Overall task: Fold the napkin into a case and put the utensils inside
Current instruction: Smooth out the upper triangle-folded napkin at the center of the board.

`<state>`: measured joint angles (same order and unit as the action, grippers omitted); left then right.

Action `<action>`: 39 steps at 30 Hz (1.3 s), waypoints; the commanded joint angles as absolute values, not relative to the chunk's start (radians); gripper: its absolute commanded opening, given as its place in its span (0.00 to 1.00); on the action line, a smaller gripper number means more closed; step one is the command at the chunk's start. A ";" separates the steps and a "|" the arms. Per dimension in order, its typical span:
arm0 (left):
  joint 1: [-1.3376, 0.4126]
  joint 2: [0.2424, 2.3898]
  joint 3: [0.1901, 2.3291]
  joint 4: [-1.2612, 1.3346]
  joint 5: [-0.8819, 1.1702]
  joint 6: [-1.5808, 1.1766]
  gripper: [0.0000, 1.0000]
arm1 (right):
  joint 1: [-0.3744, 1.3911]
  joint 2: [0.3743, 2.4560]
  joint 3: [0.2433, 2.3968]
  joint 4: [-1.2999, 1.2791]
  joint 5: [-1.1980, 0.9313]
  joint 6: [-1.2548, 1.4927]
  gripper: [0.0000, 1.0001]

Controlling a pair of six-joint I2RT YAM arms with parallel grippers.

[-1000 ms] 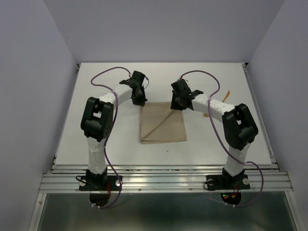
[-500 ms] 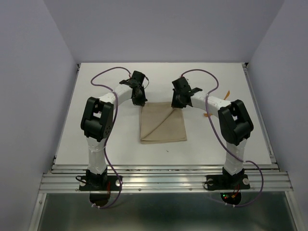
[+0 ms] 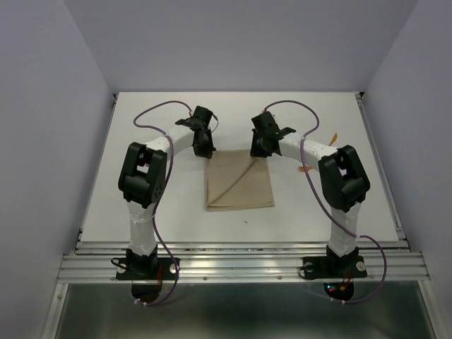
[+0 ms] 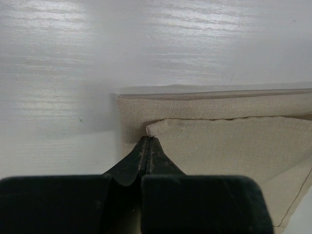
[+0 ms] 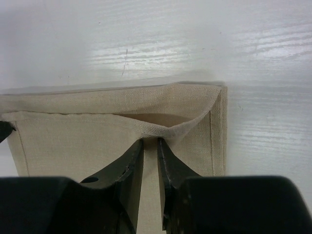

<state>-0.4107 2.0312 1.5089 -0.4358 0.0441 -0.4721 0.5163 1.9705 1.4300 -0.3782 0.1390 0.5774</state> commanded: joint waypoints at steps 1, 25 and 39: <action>-0.411 1.947 1.490 -0.425 0.037 -0.474 0.00 | 0.509 2.005 1.494 -0.341 0.156 0.548 0.24; -0.410 1.842 1.529 -0.489 -0.129 -0.448 0.51 | 0.509 2.095 1.506 -0.342 0.160 0.515 0.23; -0.503 1.579 1.163 -0.326 0.202 -0.554 0.11 | 0.509 2.074 1.477 -0.344 0.133 0.523 0.23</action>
<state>-0.4641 1.6032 1.2953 -0.4042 0.0326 -0.4976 0.5163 2.0865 1.4948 -0.3595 0.1471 0.5270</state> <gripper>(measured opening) 0.208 0.234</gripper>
